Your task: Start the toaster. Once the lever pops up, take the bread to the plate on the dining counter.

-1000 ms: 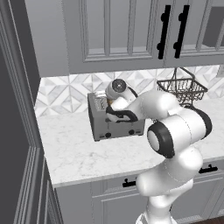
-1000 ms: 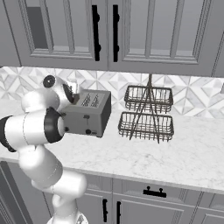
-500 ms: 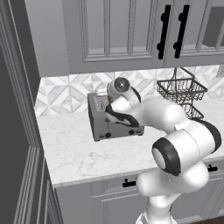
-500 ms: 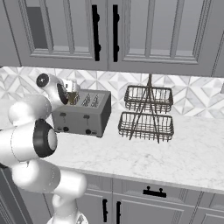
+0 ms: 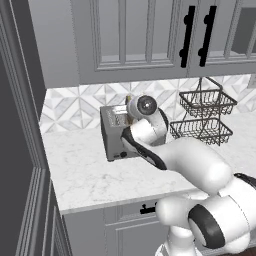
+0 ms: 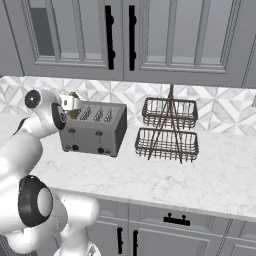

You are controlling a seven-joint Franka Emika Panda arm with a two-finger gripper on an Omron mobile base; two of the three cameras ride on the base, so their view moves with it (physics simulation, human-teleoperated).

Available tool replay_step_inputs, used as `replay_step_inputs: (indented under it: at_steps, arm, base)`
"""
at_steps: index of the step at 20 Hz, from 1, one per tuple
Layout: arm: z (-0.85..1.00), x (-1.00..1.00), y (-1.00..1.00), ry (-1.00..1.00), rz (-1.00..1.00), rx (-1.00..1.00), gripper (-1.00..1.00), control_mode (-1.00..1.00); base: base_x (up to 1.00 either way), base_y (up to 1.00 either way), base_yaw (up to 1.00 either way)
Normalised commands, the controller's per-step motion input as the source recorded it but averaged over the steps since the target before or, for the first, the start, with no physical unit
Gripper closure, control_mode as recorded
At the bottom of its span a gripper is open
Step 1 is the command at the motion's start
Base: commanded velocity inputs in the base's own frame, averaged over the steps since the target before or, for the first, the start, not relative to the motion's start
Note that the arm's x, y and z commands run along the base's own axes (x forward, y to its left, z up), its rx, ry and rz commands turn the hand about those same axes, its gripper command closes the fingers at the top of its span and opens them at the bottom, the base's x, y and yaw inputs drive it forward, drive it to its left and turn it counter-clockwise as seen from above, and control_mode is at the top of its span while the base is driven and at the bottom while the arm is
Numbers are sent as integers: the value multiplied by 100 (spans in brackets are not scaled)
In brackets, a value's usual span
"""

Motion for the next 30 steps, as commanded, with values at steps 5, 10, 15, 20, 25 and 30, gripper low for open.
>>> replay_step_inputs:
  at_steps: [5, 10, 15, 20, 25, 30]
  arm:
    - [61, -96, 0, 0, -1, 2, 100, -100]
    - [78, -97, 0, 13, 0, 5, 100, -100]
    - [40, -100, 0, 29, -1, 6, 100, -100]
    - [8, -100, 0, 6, 2, 4, 100, -100]
    - [6, -100, -18, -3, 13, 10, 100, -100]
    - [25, -79, -30, -1, 18, 23, 100, -100]
  base:
    - [0, 0, 0]
    - [0, 0, 0]
    - [0, 0, 0]
    - [0, 0, 0]
    - [0, 0, 0]
    - [0, 0, 0]
